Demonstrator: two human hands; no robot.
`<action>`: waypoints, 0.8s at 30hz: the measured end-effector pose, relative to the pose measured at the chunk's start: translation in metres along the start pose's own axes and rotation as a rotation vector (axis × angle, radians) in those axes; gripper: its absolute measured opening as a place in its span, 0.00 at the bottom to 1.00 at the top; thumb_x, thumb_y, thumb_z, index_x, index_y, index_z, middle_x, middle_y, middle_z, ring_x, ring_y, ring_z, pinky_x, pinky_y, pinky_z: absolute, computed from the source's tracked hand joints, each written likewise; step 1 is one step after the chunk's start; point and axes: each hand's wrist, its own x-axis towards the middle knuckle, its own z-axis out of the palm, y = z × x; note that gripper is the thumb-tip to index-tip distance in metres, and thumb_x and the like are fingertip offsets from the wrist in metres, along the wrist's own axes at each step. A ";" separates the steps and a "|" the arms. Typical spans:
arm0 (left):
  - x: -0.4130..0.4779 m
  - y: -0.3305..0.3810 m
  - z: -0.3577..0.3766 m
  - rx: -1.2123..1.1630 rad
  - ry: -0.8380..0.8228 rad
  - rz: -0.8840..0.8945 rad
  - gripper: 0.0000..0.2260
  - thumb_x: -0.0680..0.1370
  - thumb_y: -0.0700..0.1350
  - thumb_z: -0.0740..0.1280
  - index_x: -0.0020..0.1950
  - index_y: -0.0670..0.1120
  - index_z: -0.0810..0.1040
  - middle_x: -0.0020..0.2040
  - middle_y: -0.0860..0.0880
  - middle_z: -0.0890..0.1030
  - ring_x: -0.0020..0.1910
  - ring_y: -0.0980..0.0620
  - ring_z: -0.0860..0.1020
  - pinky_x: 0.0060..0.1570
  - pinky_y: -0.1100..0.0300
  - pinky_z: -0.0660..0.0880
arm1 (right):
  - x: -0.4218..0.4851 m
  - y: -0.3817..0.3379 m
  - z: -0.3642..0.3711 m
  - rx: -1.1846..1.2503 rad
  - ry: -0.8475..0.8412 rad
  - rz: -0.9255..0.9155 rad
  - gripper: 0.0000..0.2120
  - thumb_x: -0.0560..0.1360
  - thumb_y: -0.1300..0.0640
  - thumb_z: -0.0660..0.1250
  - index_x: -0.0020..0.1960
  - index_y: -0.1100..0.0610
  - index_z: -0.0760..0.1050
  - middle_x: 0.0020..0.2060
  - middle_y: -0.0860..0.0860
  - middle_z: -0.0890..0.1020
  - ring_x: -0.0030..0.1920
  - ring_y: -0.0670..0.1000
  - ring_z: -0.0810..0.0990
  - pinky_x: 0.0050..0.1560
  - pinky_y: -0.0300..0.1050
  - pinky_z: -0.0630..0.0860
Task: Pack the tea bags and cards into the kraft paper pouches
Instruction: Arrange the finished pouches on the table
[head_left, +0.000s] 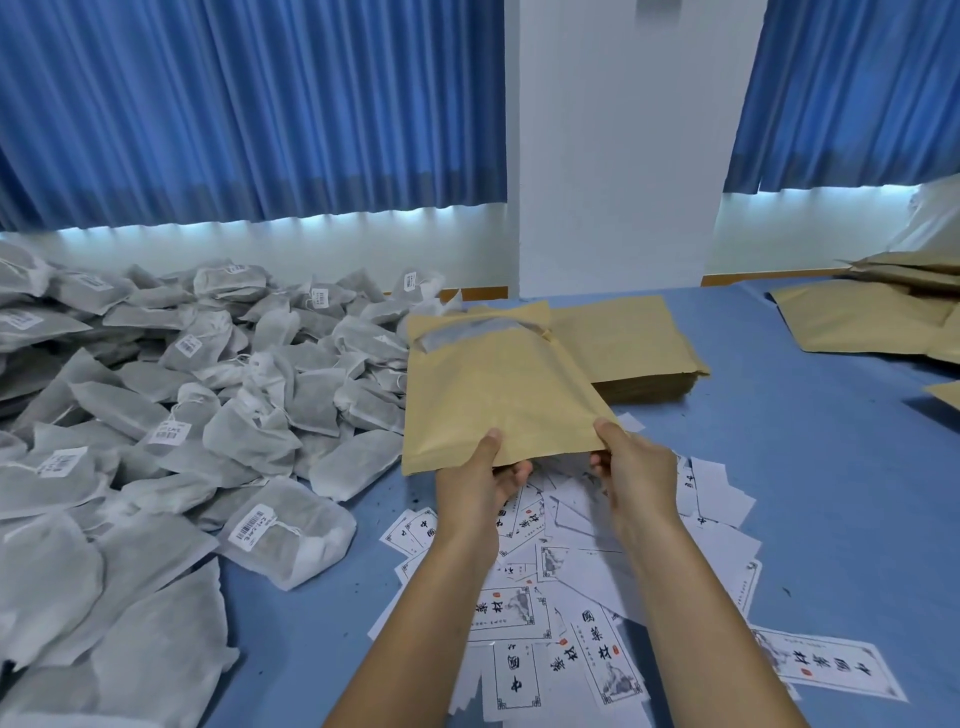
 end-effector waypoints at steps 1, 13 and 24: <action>0.000 0.000 0.000 0.000 -0.001 0.009 0.13 0.78 0.39 0.67 0.61 0.39 0.74 0.48 0.43 0.80 0.26 0.51 0.79 0.28 0.64 0.77 | -0.002 0.000 0.001 0.000 -0.030 -0.001 0.09 0.74 0.59 0.69 0.36 0.61 0.75 0.28 0.55 0.75 0.27 0.49 0.71 0.27 0.37 0.67; 0.000 0.000 -0.001 0.018 -0.003 0.038 0.09 0.78 0.39 0.67 0.58 0.40 0.75 0.45 0.44 0.80 0.28 0.51 0.78 0.30 0.64 0.78 | -0.002 0.006 0.005 0.077 -0.169 0.088 0.04 0.73 0.64 0.71 0.42 0.63 0.76 0.31 0.54 0.77 0.27 0.48 0.73 0.26 0.35 0.71; -0.004 -0.006 0.003 0.024 0.000 0.050 0.01 0.78 0.39 0.67 0.48 0.44 0.76 0.36 0.47 0.80 0.26 0.53 0.77 0.29 0.65 0.77 | -0.001 0.011 0.008 0.201 -0.243 0.200 0.05 0.72 0.66 0.71 0.46 0.64 0.76 0.32 0.55 0.76 0.28 0.49 0.71 0.24 0.36 0.69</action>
